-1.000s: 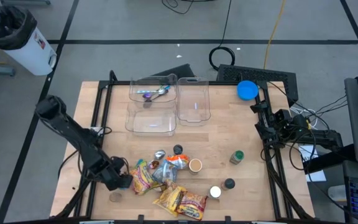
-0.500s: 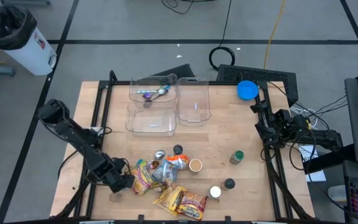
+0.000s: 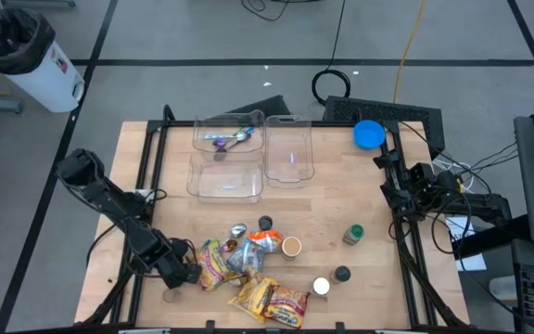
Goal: Pick & Place Food Item
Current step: Put the blue baby spoon into the top left transparent bin
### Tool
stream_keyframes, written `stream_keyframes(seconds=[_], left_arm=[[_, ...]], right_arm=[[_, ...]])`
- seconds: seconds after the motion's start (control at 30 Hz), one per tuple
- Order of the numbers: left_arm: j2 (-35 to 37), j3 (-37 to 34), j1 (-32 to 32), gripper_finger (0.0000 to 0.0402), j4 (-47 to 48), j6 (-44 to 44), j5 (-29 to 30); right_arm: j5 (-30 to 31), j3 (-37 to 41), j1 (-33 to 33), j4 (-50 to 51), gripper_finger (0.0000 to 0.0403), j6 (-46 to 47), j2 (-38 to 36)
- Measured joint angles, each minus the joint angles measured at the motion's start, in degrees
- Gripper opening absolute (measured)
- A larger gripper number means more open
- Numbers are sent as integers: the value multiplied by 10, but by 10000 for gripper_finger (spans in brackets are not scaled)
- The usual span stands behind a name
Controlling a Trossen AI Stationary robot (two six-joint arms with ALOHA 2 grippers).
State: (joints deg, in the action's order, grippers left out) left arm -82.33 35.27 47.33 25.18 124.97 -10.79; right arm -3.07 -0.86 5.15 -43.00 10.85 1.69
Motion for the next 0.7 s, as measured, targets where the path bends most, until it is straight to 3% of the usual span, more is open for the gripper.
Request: stream_keyframes(seconds=[0.2,0.7], left_arm=[[15,5,-1,22,43,-2,15],[84,8,-12,10,87,-56,146]], right_arm=[[0,0,0,0,380,0,0],[0,0,0,0,380,0,0]])
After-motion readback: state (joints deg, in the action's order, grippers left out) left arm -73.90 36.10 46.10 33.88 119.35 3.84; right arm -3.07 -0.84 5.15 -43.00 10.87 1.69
